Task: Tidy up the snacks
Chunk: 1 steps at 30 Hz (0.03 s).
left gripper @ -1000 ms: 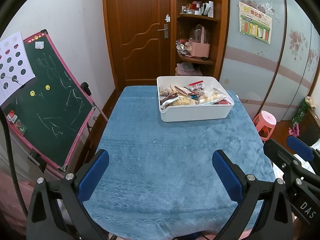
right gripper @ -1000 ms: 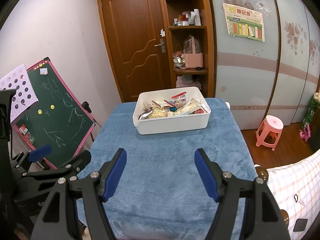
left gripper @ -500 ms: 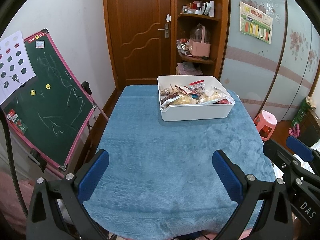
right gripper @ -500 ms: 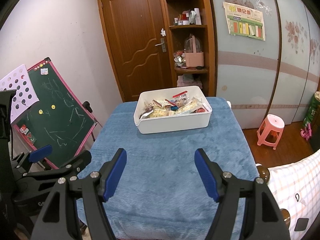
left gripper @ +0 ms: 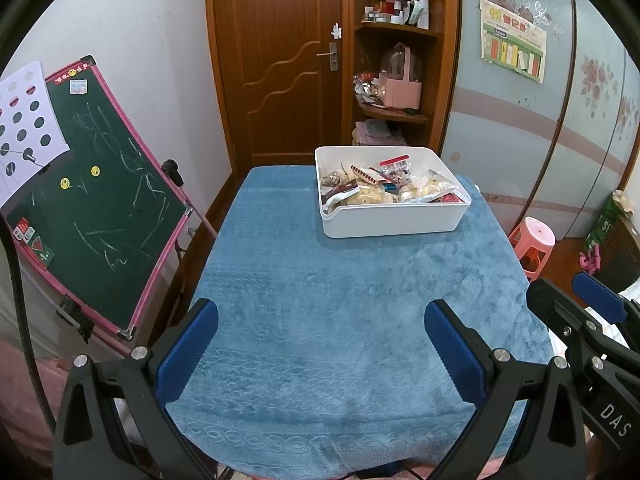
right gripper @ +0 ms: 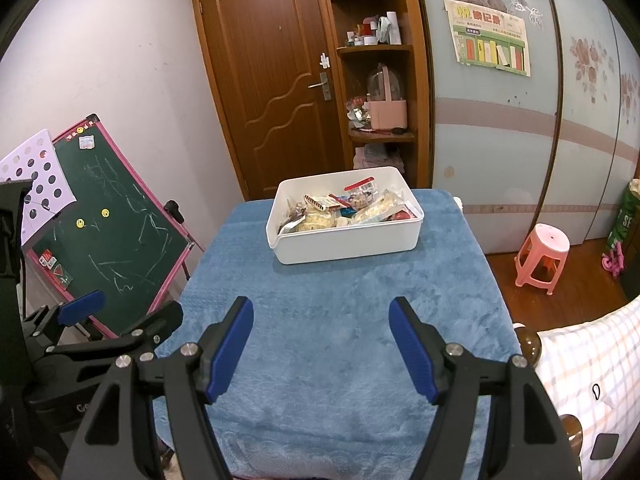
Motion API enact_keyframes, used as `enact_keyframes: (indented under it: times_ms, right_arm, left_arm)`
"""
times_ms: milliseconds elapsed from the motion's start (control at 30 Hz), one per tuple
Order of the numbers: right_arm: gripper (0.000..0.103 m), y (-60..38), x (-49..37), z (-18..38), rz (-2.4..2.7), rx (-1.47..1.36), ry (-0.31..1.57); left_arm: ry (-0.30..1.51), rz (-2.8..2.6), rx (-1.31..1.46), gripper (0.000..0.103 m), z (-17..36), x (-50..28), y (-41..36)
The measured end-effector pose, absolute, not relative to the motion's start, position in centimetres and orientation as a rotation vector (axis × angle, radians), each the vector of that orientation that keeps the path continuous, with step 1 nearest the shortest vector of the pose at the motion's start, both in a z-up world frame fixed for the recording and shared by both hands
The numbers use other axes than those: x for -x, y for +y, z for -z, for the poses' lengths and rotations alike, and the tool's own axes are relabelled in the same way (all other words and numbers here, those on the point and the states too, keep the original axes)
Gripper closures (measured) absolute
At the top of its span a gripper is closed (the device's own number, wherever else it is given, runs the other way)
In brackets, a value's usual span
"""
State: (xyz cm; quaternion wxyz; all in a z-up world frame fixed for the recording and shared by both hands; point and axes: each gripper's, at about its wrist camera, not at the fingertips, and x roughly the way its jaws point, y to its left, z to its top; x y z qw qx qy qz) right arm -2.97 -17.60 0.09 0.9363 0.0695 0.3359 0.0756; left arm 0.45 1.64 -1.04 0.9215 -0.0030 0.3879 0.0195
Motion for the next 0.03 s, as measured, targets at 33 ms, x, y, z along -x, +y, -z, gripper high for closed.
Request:
enact_keyframes:
  times_ms: [33]
  right_arm:
    - [0.032, -17.57, 2.99, -0.01, -0.155, -0.142, 0.688]
  left_arm:
    - [0.798, -0.04, 0.006, 0.0, 1.24, -0.48, 1.65]
